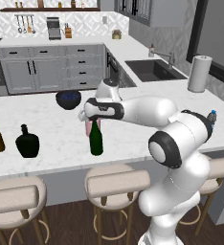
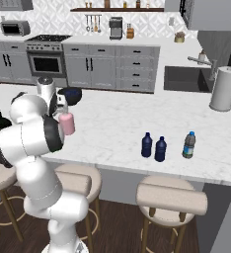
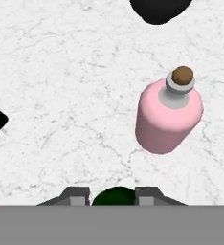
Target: Move the plastic bottles in the middle to the plastics group, and the glass bottles in the middle to the glass group.
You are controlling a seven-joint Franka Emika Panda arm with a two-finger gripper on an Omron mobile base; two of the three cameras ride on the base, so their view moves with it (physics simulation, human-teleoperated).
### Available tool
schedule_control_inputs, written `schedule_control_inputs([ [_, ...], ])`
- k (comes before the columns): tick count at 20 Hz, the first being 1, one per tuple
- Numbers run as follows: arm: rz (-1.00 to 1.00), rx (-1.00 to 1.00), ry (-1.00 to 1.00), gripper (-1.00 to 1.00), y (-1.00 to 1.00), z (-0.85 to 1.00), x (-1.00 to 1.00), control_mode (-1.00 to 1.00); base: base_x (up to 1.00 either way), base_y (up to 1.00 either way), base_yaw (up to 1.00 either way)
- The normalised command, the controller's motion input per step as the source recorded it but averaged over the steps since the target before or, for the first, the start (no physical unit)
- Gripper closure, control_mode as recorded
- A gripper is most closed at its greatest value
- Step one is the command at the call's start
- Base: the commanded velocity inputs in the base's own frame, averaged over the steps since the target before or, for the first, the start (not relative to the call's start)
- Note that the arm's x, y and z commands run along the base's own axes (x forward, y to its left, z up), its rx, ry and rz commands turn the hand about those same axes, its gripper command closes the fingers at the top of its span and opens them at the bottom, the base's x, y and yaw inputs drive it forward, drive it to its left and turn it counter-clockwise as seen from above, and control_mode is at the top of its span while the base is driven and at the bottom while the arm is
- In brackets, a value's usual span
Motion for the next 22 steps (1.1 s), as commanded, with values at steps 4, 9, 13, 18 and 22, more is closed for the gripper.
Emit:
schedule_control_inputs([
  [4, 0.0, 0.05, -0.04, 1.0, 0.0, -0.11, 0.0, -1.0, 0.0, 0.0, 0.0],
  [9, 0.0, 0.11, -0.01, 1.0, 0.01, 0.31, -0.28, -1.0, 0.0, 0.0, 0.0],
  [13, 0.0, 0.08, 0.0, 1.0, 0.33, 0.54, -0.55, -1.0, 0.0, 0.0, 0.0],
  [18, 0.0, 0.0, 0.0, 1.0, 0.79, 0.17, -0.46, -1.0, 0.0, 0.0, 0.0],
  [22, 0.0, -0.01, -0.05, 1.0, 0.89, 0.0, -0.09, -1.0, 0.0, 0.0, 0.0],
])
